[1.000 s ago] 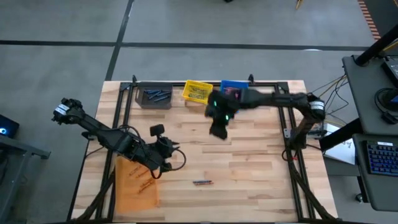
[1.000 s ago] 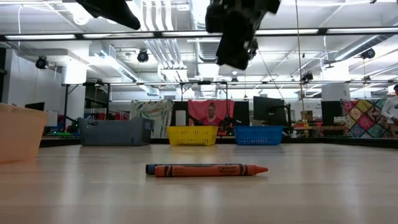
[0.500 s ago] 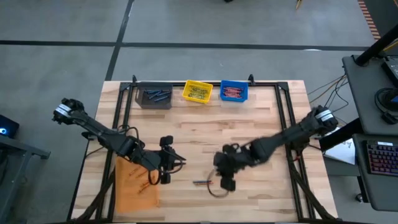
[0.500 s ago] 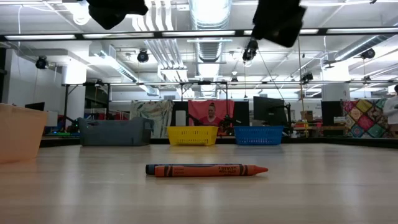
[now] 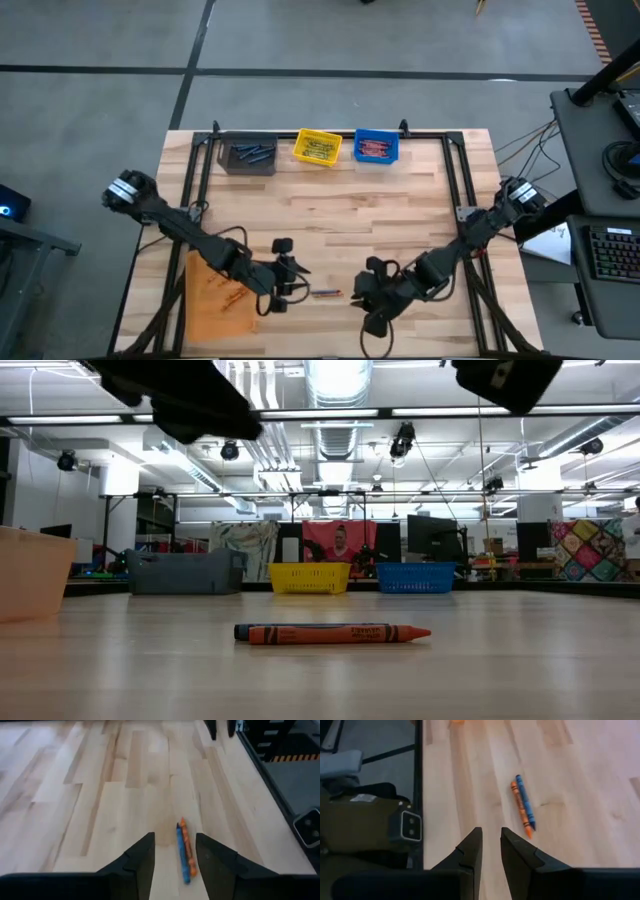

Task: Sort crayons
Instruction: Put the blue crayon into the black bin

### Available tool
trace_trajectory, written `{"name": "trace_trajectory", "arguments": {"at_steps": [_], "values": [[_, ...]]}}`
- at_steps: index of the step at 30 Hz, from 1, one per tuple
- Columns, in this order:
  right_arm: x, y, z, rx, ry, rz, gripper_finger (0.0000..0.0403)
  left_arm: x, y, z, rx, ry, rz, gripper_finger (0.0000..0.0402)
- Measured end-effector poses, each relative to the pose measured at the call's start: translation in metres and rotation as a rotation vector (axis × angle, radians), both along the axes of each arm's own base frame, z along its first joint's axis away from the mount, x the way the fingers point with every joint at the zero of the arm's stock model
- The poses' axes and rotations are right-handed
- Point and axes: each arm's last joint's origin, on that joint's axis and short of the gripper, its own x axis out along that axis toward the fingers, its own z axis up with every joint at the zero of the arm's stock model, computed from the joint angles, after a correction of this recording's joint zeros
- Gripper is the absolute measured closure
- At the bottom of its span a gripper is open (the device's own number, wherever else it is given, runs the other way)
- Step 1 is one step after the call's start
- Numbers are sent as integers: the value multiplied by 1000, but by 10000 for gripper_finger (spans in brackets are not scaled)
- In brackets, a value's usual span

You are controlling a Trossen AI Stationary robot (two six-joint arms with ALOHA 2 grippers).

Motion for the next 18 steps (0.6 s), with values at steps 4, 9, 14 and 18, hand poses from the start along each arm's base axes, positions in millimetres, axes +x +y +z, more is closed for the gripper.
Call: {"name": "trace_trajectory", "arguments": {"at_steps": [4,9,14,18], "values": [[-2,10,-3,2,-33,-4,344,11,-7,-20,10,7,-2,276],[-2,17,-7,4,-51,-13,344,20,-13,-43,14,17,-1,276],[-2,20,-8,0,-66,-18,344,26,-16,-60,15,22,3,276],[-2,20,-9,-14,-72,-30,344,29,-18,-69,17,21,2,276]]}}
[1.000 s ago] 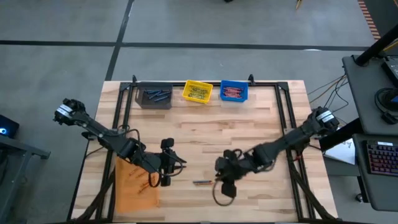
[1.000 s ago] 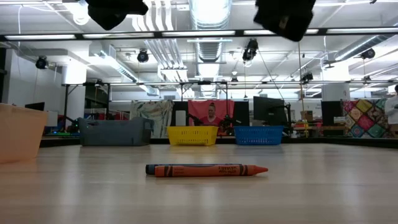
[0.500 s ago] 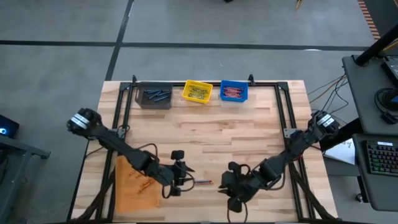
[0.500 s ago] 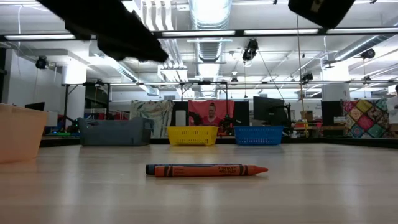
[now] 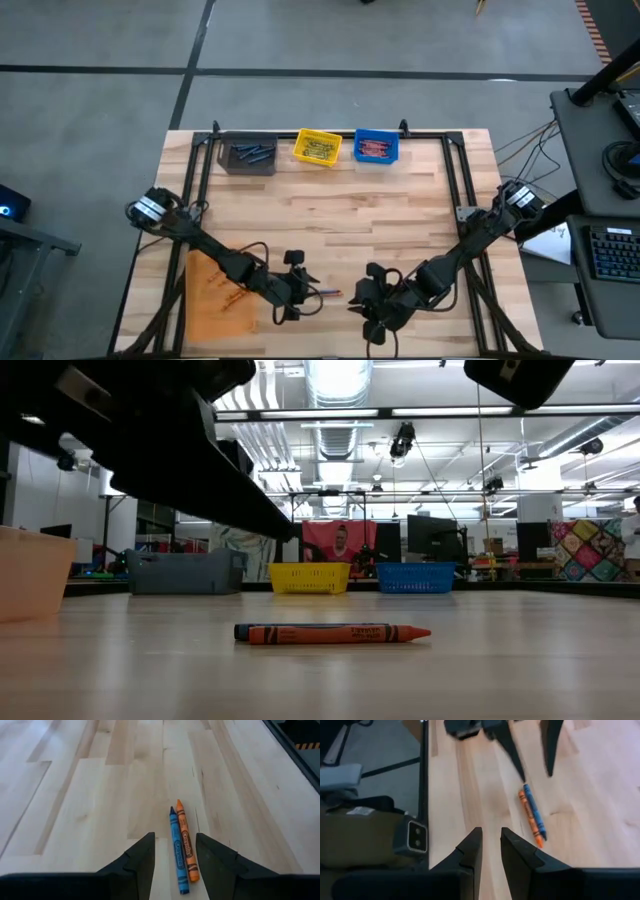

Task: Sort crayons
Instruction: Put the blue crayon into the black bin

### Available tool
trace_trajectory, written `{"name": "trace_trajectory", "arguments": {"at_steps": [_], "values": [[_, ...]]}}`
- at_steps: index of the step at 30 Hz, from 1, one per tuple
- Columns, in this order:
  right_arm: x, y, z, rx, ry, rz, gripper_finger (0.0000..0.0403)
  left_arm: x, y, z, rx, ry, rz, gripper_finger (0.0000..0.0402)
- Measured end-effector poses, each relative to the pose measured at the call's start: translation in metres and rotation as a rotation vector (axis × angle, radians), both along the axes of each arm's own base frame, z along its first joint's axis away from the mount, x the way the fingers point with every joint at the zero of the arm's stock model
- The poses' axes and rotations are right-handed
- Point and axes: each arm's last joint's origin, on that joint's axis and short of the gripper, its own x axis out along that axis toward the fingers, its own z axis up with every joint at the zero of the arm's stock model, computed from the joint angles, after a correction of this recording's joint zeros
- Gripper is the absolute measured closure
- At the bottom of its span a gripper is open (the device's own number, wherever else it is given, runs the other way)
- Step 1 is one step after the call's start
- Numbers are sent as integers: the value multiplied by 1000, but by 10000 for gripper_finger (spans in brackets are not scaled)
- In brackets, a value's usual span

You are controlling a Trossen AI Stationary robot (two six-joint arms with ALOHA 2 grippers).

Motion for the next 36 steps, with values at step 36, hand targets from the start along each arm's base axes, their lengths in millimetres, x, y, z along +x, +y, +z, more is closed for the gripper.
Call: {"name": "trace_trajectory", "arguments": {"at_steps": [36], "values": [[4,1,-16,-83,-5,-62,344,13,5,-47,56,34,65,277]]}}
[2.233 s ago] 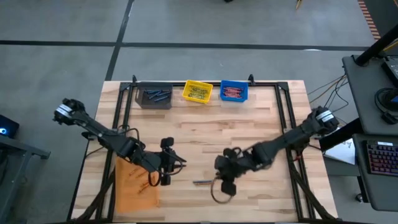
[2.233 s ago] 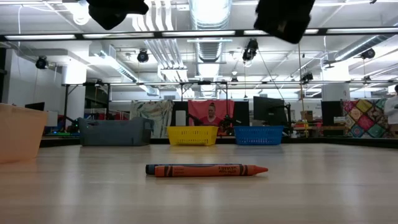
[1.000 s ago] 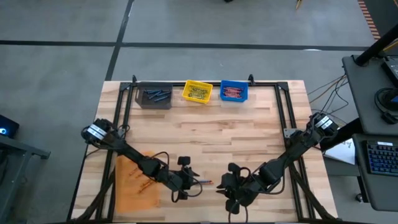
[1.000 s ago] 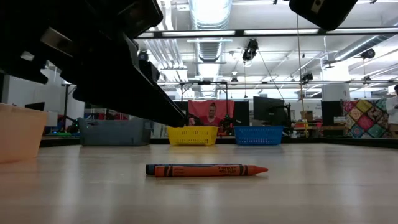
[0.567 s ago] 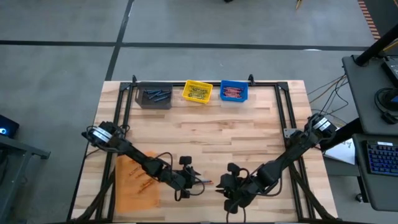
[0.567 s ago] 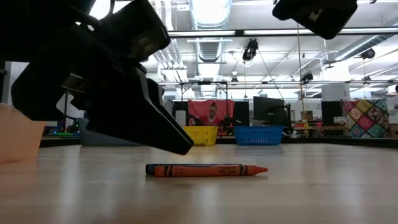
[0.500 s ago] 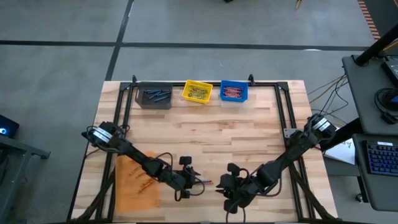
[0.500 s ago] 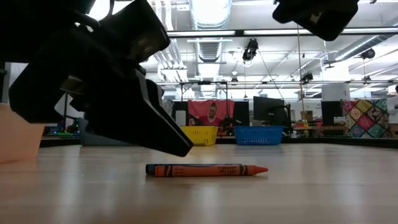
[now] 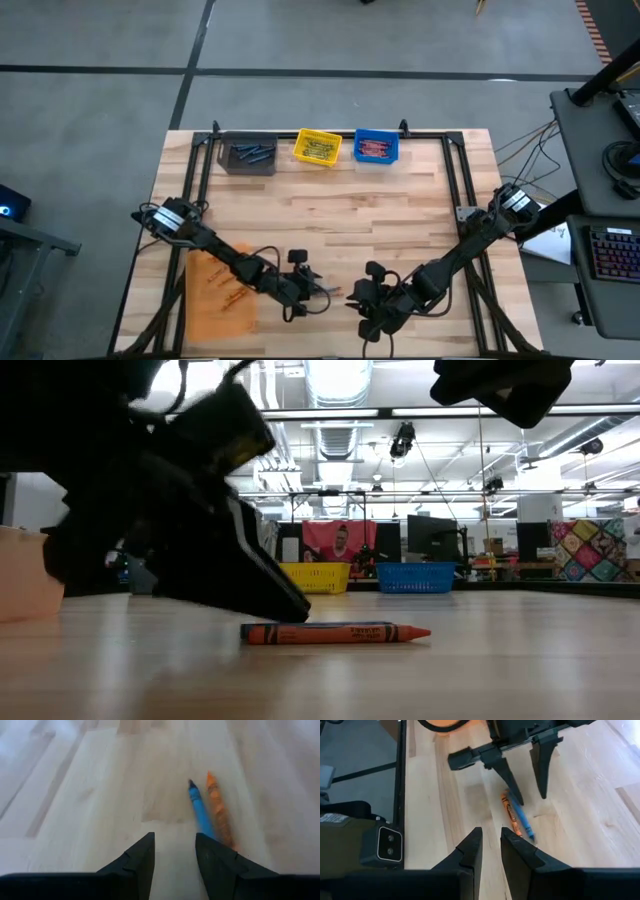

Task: Sort crayons
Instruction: Put the blue crayon into the black bin

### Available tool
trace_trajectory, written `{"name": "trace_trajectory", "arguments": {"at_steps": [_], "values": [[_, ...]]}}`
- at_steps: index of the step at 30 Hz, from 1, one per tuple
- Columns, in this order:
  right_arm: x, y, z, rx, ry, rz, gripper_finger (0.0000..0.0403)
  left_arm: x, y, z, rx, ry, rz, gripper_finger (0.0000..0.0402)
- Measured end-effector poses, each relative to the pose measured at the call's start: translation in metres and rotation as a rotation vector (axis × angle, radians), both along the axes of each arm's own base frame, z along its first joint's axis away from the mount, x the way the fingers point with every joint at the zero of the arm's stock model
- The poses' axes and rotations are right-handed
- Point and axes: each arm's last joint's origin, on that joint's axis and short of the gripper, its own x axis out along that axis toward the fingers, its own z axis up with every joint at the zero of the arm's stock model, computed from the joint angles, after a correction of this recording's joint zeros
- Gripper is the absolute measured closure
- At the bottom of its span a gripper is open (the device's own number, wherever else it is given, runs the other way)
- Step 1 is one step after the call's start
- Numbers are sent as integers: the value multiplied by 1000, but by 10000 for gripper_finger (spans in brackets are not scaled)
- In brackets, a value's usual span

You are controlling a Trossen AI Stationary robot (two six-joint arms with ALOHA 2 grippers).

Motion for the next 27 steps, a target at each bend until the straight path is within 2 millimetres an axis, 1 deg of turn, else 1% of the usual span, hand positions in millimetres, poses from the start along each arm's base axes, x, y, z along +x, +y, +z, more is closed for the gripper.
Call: {"name": "trace_trajectory", "arguments": {"at_steps": [2,6,14,16,18,21,25,27], "values": [[0,0,0,-7,-6,-8,344,-1,1,-2,14,13,6,277],[0,0,0,-9,-8,-11,344,0,3,0,16,6,8,277],[1,0,1,-5,-13,-11,344,0,3,9,2,-11,4,277],[1,0,1,1,-22,-11,344,0,1,12,-32,-9,-34,277],[3,2,0,7,-31,-11,344,0,-2,12,-89,8,-107,277],[6,4,-9,-17,-19,2,344,0,-6,13,-155,16,-186,277],[11,7,-31,-84,24,23,344,1,-7,10,-166,12,-183,277],[14,7,-43,-142,31,4,344,1,-6,9,-157,16,-174,277]]}}
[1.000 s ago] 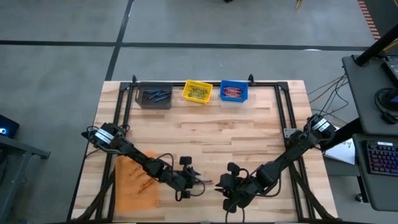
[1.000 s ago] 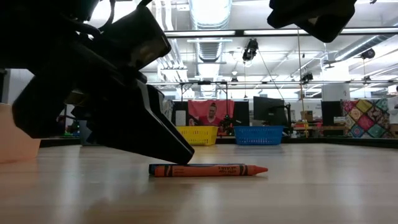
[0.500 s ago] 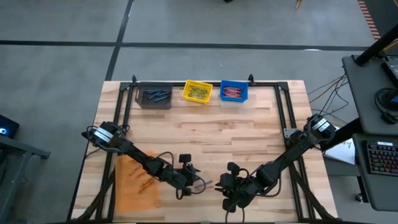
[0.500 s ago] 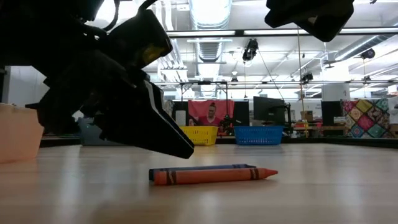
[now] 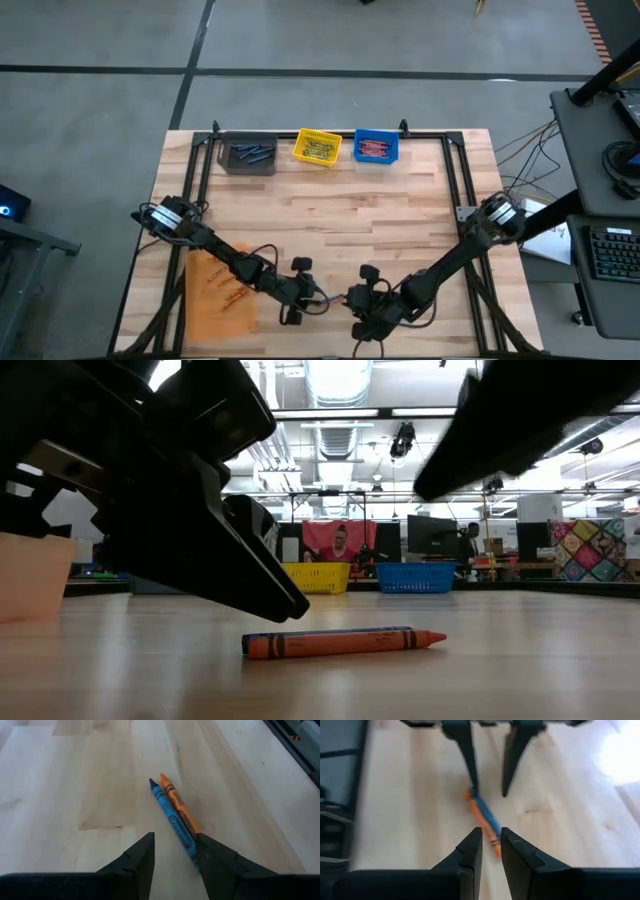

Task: Sort crayons
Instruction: Put the blue crayon into the black bin

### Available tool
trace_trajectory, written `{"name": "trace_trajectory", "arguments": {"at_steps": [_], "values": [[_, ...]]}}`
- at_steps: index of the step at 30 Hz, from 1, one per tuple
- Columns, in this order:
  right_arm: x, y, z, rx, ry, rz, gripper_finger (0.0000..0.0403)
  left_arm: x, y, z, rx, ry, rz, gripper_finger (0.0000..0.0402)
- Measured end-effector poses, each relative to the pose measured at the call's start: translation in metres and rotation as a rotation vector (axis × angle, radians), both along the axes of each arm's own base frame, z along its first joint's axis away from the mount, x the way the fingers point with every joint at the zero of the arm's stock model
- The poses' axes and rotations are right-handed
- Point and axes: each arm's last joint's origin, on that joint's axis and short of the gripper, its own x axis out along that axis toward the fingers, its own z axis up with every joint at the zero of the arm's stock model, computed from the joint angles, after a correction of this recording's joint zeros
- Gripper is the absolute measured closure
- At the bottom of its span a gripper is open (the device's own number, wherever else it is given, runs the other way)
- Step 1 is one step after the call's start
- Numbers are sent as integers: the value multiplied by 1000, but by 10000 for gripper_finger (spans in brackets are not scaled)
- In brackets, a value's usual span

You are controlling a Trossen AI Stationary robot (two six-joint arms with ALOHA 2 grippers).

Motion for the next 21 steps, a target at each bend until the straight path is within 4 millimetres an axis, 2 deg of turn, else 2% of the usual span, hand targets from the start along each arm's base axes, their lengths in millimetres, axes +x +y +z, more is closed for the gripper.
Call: {"name": "trace_trajectory", "arguments": {"at_steps": [6,13,21], "values": [[10,-7,-26,-94,30,-36,344,-1,0,0,8,7,4,277],[23,-12,-32,-128,6,40,344,-2,3,1,35,30,18,277],[33,-16,-56,-114,50,91,344,-3,4,3,53,33,22,277]]}}
